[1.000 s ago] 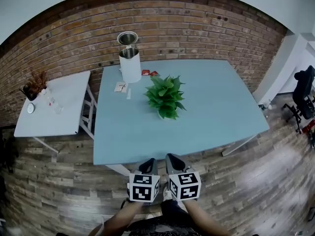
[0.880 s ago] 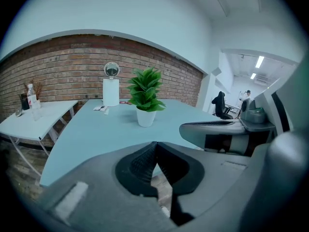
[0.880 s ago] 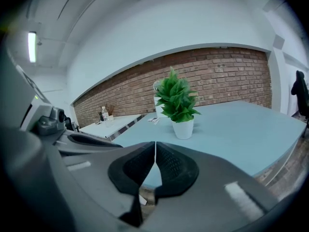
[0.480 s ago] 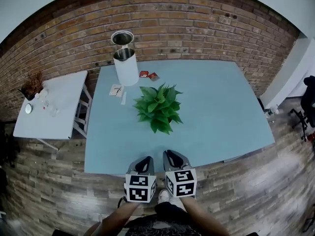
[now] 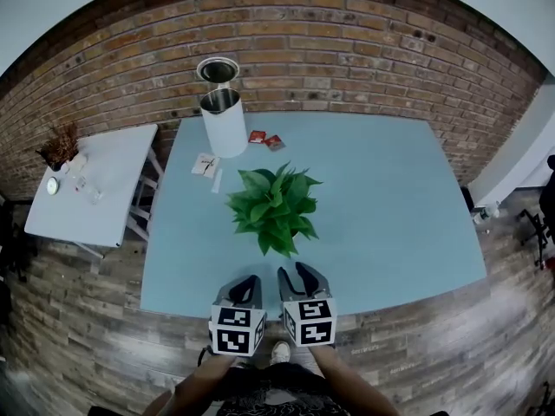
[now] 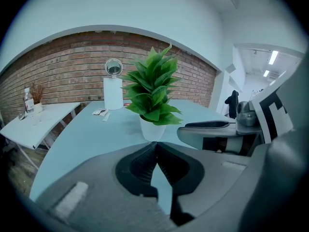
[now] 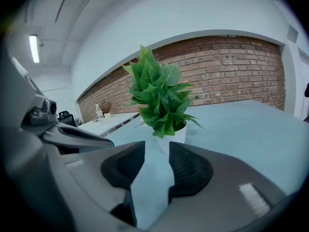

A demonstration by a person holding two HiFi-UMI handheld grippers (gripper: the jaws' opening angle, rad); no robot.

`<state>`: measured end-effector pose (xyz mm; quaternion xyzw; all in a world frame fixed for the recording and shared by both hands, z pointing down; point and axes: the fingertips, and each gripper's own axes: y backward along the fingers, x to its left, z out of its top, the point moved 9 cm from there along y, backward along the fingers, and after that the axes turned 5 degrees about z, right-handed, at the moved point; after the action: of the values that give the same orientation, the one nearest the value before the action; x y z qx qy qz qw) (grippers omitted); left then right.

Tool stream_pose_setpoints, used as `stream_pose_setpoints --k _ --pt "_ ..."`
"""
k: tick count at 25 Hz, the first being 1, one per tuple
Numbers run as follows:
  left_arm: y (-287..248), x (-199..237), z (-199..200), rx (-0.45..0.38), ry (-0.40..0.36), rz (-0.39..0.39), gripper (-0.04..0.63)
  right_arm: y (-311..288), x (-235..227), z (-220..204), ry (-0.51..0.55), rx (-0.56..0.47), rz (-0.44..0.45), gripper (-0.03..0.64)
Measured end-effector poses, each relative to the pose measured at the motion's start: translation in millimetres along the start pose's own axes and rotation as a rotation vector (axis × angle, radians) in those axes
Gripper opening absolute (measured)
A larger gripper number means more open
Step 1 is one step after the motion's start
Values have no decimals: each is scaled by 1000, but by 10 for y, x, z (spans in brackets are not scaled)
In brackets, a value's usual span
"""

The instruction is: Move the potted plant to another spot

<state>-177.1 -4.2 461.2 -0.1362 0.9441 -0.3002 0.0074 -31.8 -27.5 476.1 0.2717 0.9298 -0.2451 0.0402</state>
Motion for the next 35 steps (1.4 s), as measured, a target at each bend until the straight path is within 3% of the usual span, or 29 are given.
stream_pose_setpoints --k 15,28,35 --pt "-317 291 87 10 -1 -66 0 -545 -110 54 13 31 -82 351" --pt "-595 442 169 30 -35 -215 0 -979 -144 75 -43 56 -211 442" --pt "-687 564 203 29 -27 -253 0 -1127 -158 94 -40 72 -255 449"
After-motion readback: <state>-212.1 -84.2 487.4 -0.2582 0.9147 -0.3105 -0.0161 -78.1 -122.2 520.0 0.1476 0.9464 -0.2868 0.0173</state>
